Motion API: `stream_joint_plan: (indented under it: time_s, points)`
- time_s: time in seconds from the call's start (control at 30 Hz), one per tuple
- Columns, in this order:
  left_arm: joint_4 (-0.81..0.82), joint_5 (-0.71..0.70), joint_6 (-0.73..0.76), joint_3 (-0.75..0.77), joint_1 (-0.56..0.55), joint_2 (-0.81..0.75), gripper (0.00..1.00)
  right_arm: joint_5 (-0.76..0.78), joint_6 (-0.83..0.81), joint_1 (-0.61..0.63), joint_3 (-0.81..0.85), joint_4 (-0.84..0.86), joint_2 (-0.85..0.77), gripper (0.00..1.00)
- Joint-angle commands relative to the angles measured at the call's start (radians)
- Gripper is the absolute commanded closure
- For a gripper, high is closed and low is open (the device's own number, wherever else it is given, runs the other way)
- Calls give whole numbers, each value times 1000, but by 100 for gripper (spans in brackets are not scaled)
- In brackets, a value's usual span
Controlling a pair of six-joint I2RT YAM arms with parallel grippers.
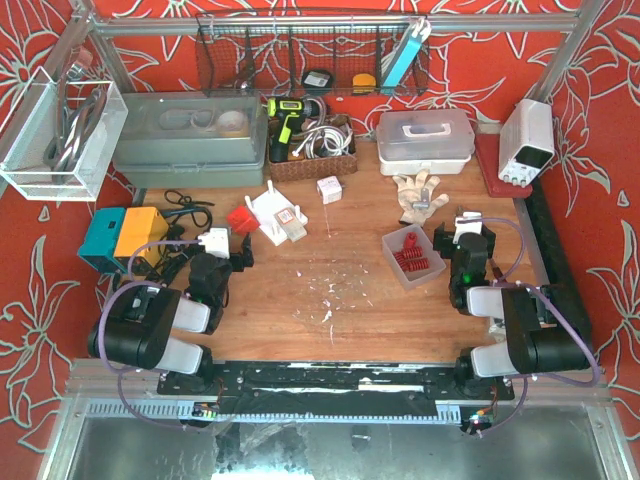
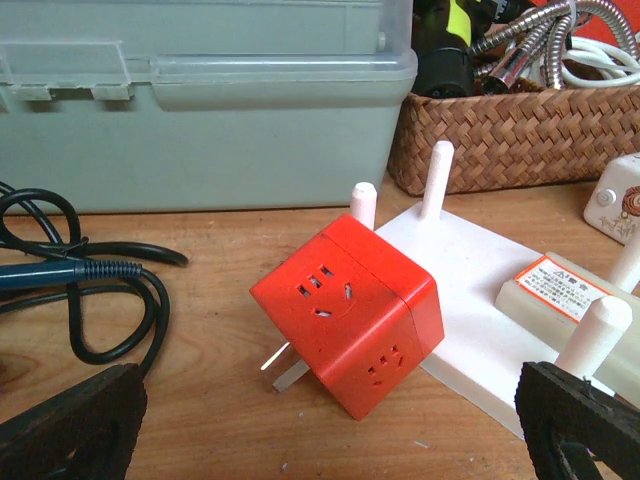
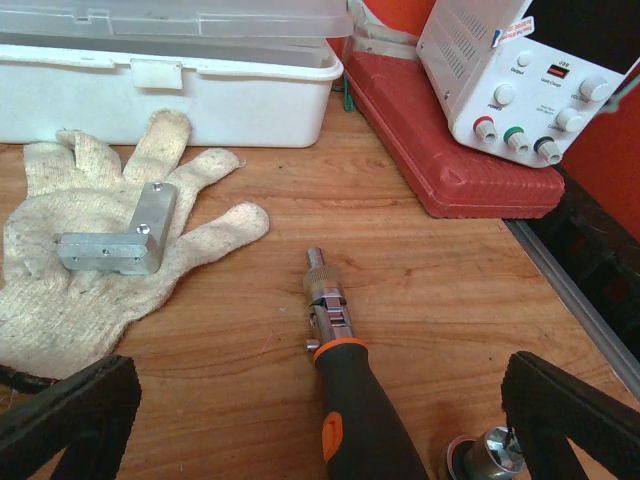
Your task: Install the large spring
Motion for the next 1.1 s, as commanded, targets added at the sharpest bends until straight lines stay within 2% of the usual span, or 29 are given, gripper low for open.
stream_joint_plan:
  time_s: [0.0,0.43,0.6,0.87,0.93,1.0,1.07]
  points:
    - [43,-5,10,6,6,-2,0,14,-1,-2,-9,-12,3,1]
    - [43,-5,10,4,5,-2,0,14,-2,-1,-7,-27,-14,1]
    - [42,-7,11,8,5,-15,0,-64,-27,-2,102,-346,-181,1]
    - [-439,53,19,185,5,-246,0,-198,41,-1,247,-621,-342,1]
    - [-519,32,-38,220,5,-285,0,-235,88,-1,322,-742,-350,1]
    - [-599,10,-115,259,5,-315,0,-210,181,-2,428,-882,-336,1]
    - [-697,17,-177,308,5,-337,0,-162,283,-1,558,-1130,-308,1]
